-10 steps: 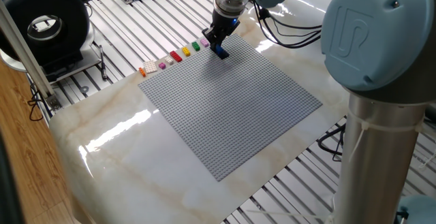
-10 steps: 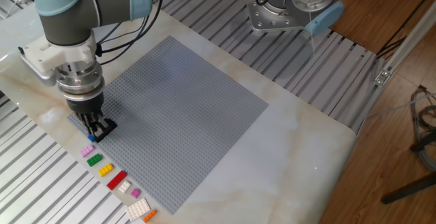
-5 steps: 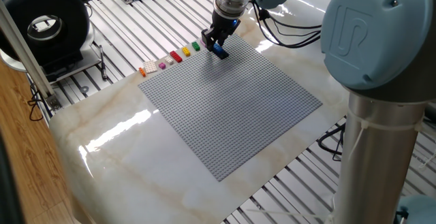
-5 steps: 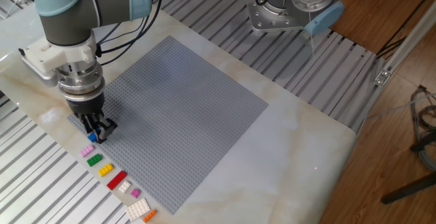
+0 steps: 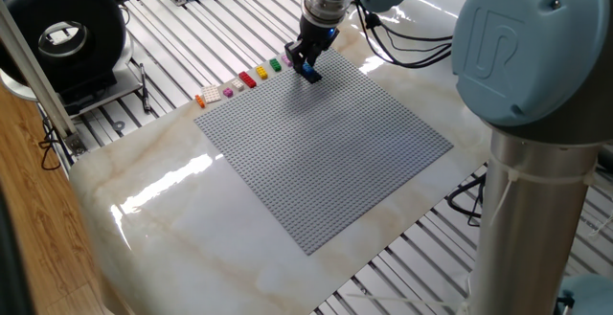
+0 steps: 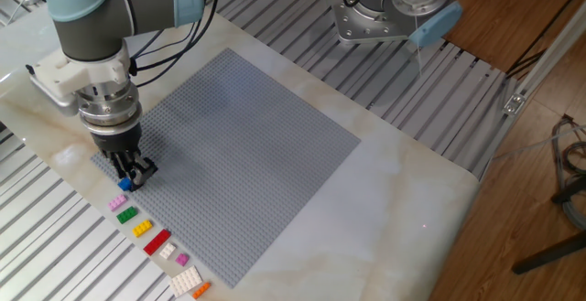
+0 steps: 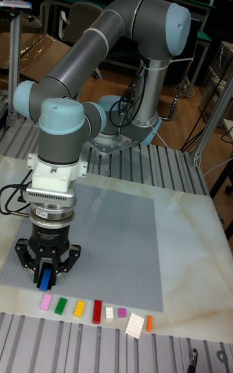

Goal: Stack small Lego blocks one on top of the other

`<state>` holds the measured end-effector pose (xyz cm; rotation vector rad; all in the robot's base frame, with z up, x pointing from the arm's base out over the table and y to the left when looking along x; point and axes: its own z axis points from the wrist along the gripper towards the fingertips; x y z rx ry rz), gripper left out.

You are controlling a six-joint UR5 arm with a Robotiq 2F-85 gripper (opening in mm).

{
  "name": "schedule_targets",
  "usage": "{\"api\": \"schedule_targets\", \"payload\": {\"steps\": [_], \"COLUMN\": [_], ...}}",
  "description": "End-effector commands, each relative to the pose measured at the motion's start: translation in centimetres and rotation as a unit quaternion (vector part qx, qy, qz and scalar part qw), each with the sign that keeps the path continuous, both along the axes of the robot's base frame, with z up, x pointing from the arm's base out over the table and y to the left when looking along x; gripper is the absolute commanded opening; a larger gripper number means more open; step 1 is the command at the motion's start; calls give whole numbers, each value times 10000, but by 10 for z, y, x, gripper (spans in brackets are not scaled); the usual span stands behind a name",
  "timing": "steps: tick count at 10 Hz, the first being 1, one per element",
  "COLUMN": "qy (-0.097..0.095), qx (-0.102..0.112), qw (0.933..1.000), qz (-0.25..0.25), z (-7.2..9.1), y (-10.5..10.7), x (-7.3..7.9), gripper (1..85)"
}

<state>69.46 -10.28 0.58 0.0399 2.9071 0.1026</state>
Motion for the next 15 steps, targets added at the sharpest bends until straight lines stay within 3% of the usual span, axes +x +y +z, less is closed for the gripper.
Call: {"api": "schedule_targets", "payload": {"steps": [1,9,12,15], "qy": [36,164,259,313], "qx": [-20,-131,-161,-189], "qw": [10000,9995,9990,9985], "qz": [-69,-222,-340,-399], "z": [3,10,10,11], "y": [-4,-2,-3,-4], "x": [-2,-1,-4,-5], "gripper": [377,347,237,190]}}
